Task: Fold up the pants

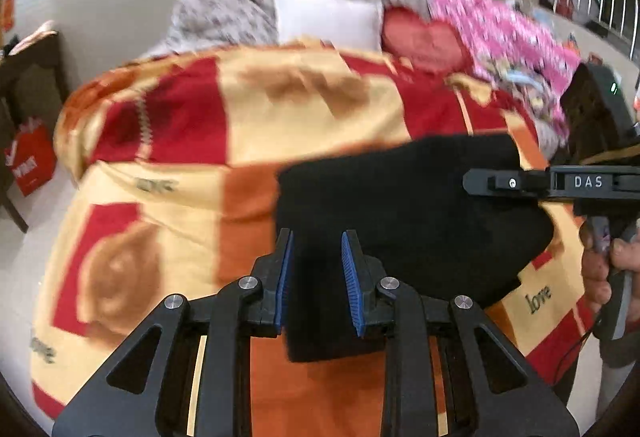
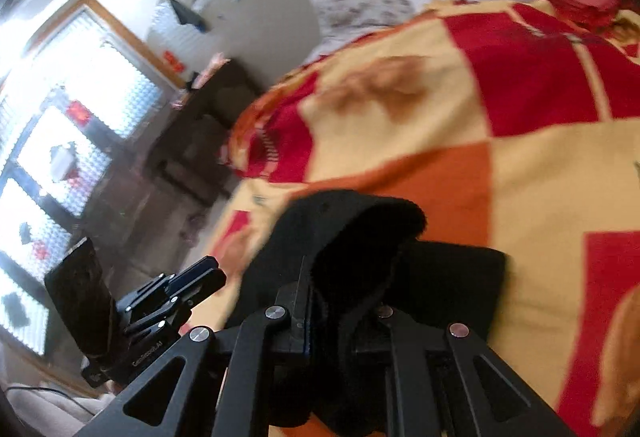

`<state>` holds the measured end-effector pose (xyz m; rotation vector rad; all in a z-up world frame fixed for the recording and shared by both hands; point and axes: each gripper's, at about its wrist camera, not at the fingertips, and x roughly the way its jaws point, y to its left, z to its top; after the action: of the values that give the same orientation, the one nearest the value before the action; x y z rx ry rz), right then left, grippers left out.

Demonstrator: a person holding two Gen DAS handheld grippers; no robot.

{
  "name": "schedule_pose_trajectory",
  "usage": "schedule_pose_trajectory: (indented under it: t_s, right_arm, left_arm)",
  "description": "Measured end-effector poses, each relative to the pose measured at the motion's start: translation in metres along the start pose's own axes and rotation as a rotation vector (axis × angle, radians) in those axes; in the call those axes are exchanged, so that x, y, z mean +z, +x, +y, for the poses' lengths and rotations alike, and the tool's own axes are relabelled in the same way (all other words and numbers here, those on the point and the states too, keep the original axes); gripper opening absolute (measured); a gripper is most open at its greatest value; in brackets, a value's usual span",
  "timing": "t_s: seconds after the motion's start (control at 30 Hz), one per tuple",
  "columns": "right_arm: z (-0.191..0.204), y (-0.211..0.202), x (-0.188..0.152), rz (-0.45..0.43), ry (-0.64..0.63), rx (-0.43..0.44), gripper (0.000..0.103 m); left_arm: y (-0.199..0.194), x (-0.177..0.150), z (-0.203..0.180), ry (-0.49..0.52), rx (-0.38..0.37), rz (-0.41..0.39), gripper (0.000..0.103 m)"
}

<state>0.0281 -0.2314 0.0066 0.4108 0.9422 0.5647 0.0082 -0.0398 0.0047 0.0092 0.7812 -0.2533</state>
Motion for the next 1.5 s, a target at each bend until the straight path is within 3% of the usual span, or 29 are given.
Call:
schedule_pose_trajectory:
  t_s: [0.07, 0.17, 0.23, 0.3, 0.4, 0.5, 0.57, 0.67, 0.73, 0.87, 1.03, 1.2, 1.3, 1.4, 1.5]
  right_arm:
    - [-0.007, 0.014, -0.002, 0.016, -0.032, -0.14, 0.011]
    - [-0.017, 0.019, -0.004, -0.009, -0.002, -0.142, 0.013]
    - [-0.021, 0.001, 0.0, -0.054, 0.024, -0.184, 0.031]
    - [-0.017, -0.025, 0.002, -0.125, 0.016, -0.29, 0.031]
    - [0.006, -0.047, 0.002, -0.179, -0.034, -0.214, 0.031]
    - [0.045, -0.033, -0.009, -0.132, -0.152, -0.188, 0.031]
    - [0.061, -0.013, -0.024, -0.074, -0.217, -0.253, 0.031]
    - [0.053, 0.012, -0.061, 0.002, -0.24, -0.405, 0.033]
    - [0.043, 0.011, -0.077, -0.075, -0.251, -0.392, 0.034]
    - [0.035, 0.002, -0.056, -0.034, -0.186, -0.332, 0.035]
    - [0.038, -0.017, -0.038, -0.093, -0.162, -0.339, 0.041]
    - [0.03, 0.002, -0.024, -0.074, -0.125, -0.329, 0.041]
    - [0.017, 0.02, -0.017, -0.041, -0.096, -0.359, 0.042]
    - [0.008, 0.031, -0.012, -0.051, -0.082, -0.38, 0.05]
    - [0.003, 0.031, -0.008, -0.045, -0.064, -0.356, 0.051]
  left_arm:
    - [0.021, -0.003, -0.012, 0.022, 0.018, 0.054, 0.023]
    - [0.028, -0.005, -0.023, 0.047, 0.058, 0.055, 0.023]
    - [0.024, 0.0, -0.018, 0.04, 0.045, 0.071, 0.023]
    - [0.019, 0.006, -0.013, 0.025, 0.045, 0.069, 0.023]
    - [0.019, 0.017, -0.008, 0.033, 0.064, 0.042, 0.024]
    - [0.035, 0.022, -0.013, 0.042, 0.064, 0.071, 0.024]
    - [0.049, 0.022, -0.015, 0.037, 0.077, 0.113, 0.024]
    - [0.052, 0.021, -0.02, 0.052, 0.1, 0.094, 0.024]
    - [0.053, 0.02, -0.022, 0.059, 0.101, 0.088, 0.024]
    - [0.052, 0.02, -0.022, 0.06, 0.111, 0.096, 0.024]
    - [0.045, 0.02, -0.012, 0.006, 0.117, 0.112, 0.024]
    - [0.041, 0.018, -0.006, -0.018, 0.135, 0.119, 0.025]
    - [0.044, 0.017, -0.003, -0.031, 0.144, 0.121, 0.036]
    - [0.049, 0.016, -0.002, -0.045, 0.142, 0.12, 0.037]
    - [0.05, 0.017, -0.003, -0.042, 0.151, 0.12, 0.039]
